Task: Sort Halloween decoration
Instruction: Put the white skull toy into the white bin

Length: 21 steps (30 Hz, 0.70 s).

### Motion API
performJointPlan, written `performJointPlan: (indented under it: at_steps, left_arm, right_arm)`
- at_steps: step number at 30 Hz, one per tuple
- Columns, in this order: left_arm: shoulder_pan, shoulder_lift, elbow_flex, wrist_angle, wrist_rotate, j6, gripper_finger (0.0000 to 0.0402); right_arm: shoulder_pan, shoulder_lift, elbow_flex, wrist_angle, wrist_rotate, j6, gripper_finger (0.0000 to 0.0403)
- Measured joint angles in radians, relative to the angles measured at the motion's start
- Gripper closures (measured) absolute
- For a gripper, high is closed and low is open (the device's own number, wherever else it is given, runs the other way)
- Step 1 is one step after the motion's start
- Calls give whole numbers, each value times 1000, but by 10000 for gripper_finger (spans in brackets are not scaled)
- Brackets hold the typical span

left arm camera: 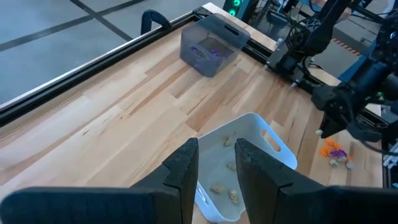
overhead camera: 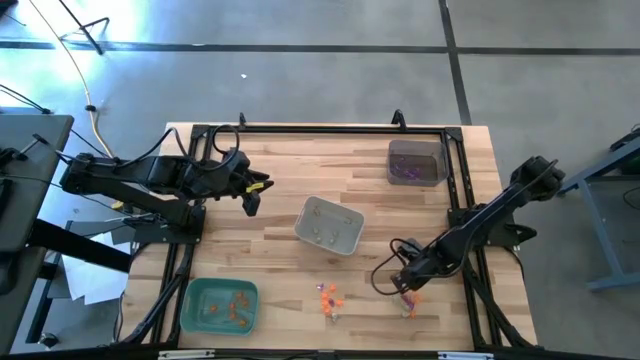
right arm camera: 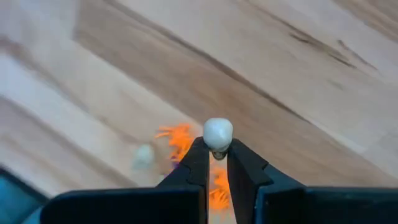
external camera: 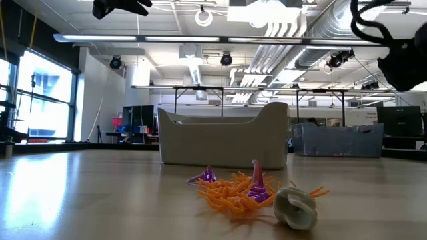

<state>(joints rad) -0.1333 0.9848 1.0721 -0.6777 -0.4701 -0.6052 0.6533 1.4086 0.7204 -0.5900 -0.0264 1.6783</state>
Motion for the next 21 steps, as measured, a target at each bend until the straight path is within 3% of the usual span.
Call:
performJointPlan:
  at_steps: [11, 21]
  left_arm:
    - [0, 0, 0, 0, 0, -3, 307]
    - [0, 0, 0, 0, -1, 7, 307]
  right_arm:
    - [1, -166, 2, 99, 113, -3, 383]
    - [-30, -292, 3, 153, 316, -74, 383]
